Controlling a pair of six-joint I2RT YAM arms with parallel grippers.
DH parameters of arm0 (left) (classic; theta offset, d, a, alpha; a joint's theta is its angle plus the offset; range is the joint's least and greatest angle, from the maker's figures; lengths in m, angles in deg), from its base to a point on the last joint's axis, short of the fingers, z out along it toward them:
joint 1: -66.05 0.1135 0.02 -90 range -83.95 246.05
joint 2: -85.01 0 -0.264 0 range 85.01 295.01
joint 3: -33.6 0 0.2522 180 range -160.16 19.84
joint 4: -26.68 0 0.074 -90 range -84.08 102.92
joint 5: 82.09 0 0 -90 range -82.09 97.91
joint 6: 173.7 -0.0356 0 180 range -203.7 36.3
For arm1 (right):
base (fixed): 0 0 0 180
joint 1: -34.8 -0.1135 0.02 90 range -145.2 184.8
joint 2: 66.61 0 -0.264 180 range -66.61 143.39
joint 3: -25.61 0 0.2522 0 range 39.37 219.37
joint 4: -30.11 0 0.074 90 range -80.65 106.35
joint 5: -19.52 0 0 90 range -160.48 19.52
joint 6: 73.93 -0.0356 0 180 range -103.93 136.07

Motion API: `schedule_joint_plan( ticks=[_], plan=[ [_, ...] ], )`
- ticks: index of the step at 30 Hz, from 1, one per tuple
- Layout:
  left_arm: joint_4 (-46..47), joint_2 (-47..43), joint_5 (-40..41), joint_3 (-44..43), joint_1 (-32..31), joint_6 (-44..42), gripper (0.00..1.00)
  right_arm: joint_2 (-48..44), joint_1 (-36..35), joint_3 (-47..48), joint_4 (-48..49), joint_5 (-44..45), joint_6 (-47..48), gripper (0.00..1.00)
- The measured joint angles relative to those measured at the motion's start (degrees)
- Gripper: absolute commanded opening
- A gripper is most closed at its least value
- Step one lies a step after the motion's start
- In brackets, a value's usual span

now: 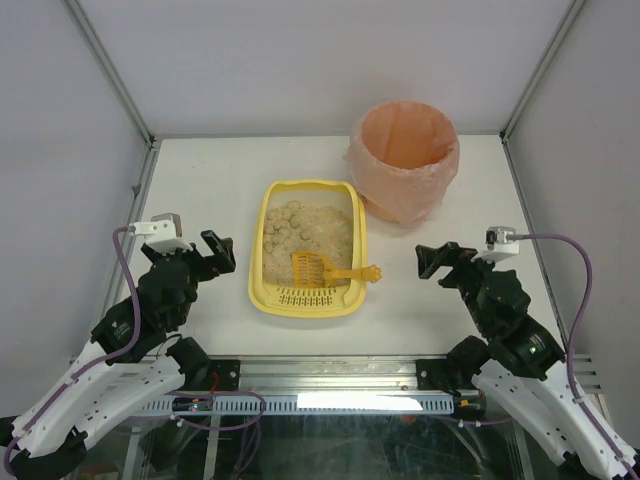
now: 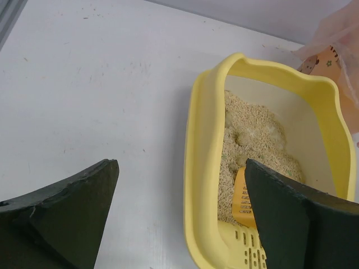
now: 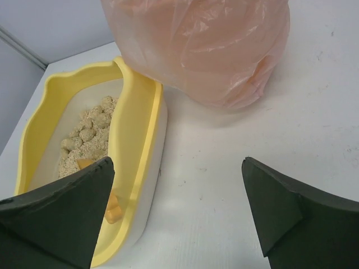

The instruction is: Clean the litter box

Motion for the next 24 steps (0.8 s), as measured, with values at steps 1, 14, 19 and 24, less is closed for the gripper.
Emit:
schedule_joint_plan(
  ticks=[1, 14, 19, 24],
  plan=[
    [0.00, 0.00, 0.00, 0.00, 0.00, 0.00, 0.99, 0.61, 0.00, 0.00, -0.02, 0.13, -0.02, 1.00],
    [0.00, 0.31, -0.24, 0.00, 0.00, 0.00, 0.99, 4.04, 0.00, 0.02, -0.55, 1.22, -1.75, 1.00],
    [0.00, 1.27, -1.20, 0.00, 0.00, -0.02, 0.99, 7.61, 0.00, 0.42, -0.70, -0.96, -3.19, 0.99],
    [0.09, 2.03, -1.81, 0.00, 0.00, -0.35, 0.99, 15.82, 0.00, 2.25, -1.03, -7.08, -3.93, 0.92]
  ],
)
